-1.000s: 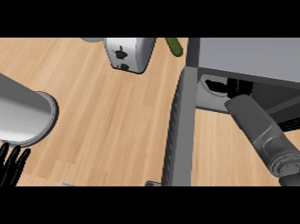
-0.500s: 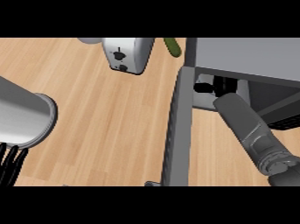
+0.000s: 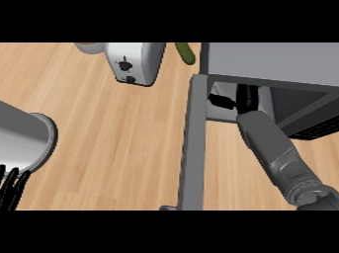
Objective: Pick up the milk, place it into the microwave and close the microwave
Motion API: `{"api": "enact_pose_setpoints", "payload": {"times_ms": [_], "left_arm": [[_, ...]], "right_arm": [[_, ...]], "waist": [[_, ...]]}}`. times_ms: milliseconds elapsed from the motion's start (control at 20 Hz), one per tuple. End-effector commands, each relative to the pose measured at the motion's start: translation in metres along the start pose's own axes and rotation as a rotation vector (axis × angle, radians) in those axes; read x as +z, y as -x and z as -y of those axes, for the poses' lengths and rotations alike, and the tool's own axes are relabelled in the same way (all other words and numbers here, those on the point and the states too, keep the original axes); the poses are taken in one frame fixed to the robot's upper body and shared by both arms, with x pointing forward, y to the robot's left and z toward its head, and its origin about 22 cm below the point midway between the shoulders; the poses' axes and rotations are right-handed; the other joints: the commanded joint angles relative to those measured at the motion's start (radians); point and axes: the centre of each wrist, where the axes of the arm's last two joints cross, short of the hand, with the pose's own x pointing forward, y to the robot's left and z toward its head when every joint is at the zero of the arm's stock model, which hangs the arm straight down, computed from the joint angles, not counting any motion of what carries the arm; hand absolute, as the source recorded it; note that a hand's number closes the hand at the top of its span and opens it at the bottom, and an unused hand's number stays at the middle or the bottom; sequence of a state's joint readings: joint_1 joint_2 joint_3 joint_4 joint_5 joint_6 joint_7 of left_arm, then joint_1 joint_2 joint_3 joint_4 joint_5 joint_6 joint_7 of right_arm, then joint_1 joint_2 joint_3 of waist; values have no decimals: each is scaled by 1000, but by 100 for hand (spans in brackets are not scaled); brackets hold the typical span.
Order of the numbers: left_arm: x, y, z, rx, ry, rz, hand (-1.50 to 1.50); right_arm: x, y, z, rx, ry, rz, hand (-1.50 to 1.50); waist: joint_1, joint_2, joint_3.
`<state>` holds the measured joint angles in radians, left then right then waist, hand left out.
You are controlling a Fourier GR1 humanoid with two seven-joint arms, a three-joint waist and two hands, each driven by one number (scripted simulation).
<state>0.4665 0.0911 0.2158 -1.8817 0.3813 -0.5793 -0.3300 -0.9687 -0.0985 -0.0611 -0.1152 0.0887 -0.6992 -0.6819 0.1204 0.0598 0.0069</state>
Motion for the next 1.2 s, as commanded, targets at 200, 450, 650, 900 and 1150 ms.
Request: {"api": "enact_pose_setpoints", "payload": {"times_ms": [200, 450, 650, 900, 1150], "left_arm": [[21, -9, -1, -8, -11, -2, -150], [7, -10, 11, -7, -29, -19, -150], [24, -19, 6, -7, -43, -37, -150], [17, -15, 8, -11, -36, -58, -150], [18, -12, 22, -38, 19, -102, -150]], "right_arm": [[34, 23, -8, -294, -42, -42, -150], [58, 41, -10, -365, -76, -11, -150], [83, 49, -19, -404, -29, -10, -150], [126, 72, -20, -475, -76, -5, -150], [136, 84, -11, -572, -147, -11, -150]], "waist": [[-31, -28, -1], [-61, -36, -3], [-79, -47, -4], [-98, -55, -5], [-112, -59, -6]]}}
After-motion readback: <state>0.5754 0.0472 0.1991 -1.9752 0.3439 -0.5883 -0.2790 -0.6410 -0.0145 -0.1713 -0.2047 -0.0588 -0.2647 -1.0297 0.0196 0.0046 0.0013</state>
